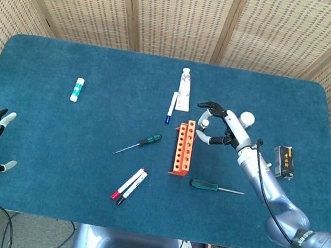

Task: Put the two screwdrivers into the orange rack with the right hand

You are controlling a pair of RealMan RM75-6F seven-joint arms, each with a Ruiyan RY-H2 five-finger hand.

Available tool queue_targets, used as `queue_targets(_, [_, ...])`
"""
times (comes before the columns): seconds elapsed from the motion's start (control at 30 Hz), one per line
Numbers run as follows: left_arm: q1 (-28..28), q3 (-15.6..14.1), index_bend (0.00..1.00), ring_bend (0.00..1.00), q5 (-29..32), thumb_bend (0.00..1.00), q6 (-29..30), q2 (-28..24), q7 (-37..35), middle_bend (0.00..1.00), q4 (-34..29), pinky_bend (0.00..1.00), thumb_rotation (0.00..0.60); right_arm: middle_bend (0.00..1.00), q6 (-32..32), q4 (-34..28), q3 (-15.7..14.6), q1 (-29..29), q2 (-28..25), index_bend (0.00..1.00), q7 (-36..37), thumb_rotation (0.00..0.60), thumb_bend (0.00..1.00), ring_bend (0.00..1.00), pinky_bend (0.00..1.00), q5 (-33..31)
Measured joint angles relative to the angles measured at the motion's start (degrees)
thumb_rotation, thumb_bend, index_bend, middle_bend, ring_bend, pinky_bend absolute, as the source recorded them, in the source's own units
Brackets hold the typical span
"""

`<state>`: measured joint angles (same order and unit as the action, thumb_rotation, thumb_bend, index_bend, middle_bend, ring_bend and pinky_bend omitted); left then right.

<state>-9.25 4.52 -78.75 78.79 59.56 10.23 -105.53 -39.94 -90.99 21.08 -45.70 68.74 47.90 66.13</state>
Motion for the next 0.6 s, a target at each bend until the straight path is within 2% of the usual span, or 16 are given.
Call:
queue_targets(0.27, [-0.1, -0.1, 0.0, 0.0, 0.3, 0.0, 0.0, 0.1, 0.2, 0.0, 0.0, 0.0, 0.6, 0.19, 0.9, 2.6, 1.0, -1.2, 4.1, 0.6, -0.8, 0.6, 0.48, 0.0, 0.08, -3.3])
queue_targets(0.6, [-0.3, -0.2, 0.0, 0.0, 0.4, 0.0, 0.1, 0.1, 0.3, 0.0, 0.1, 0.0, 0.6, 0.19, 1.2, 3.4, 1.8, -1.7, 6.1, 0.6, -3.2, 0.6, 0.48, 0.0, 0.08, -5.5])
